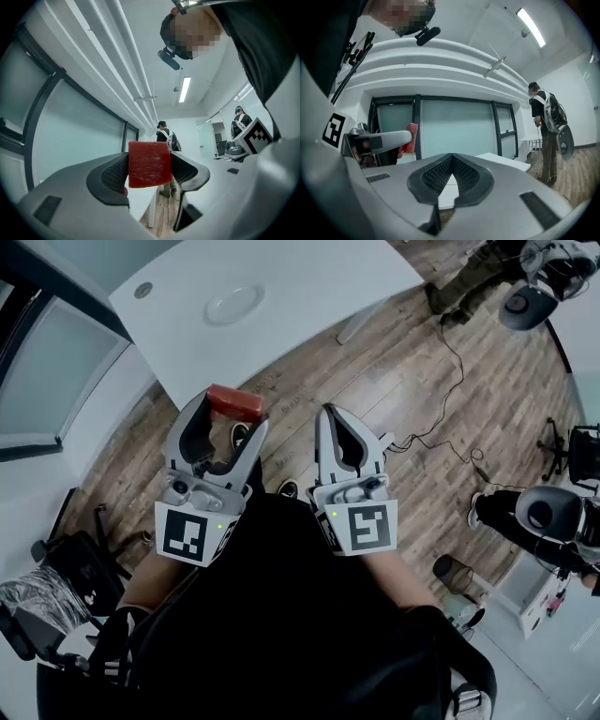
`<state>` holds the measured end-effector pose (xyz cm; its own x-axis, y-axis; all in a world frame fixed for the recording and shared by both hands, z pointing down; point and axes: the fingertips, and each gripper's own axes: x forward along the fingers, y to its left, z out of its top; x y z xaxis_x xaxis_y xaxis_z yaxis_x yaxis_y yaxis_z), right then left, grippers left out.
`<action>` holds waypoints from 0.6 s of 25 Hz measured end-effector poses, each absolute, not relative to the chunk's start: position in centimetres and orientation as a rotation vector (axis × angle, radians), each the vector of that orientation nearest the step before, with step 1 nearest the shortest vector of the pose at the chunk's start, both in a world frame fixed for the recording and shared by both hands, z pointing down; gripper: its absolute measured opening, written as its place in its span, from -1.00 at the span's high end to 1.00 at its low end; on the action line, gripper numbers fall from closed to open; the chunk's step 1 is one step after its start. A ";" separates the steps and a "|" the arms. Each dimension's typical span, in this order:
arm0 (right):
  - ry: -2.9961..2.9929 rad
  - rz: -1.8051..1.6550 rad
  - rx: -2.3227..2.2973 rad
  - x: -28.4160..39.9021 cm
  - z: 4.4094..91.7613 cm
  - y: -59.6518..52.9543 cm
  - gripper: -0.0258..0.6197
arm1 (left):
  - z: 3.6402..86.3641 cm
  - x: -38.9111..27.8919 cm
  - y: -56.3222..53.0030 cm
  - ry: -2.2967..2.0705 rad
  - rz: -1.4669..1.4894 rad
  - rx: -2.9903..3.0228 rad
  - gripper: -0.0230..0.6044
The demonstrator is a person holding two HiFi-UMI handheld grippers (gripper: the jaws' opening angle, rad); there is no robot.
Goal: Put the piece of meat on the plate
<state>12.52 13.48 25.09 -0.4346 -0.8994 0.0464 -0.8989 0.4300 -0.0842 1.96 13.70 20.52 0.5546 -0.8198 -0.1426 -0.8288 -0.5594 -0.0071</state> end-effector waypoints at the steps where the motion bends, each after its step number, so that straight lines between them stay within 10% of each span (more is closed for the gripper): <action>1: 2.658 -0.161 -1.667 12.2 25.3 12.4 0.91 | 20.7 1.8 12.7 1.441 0.185 -2.712 0.03; 15: 2.713 -0.155 -1.673 4.4 24.6 -1.6 0.91 | 21.6 -6.0 0.1 1.471 0.184 -2.756 0.03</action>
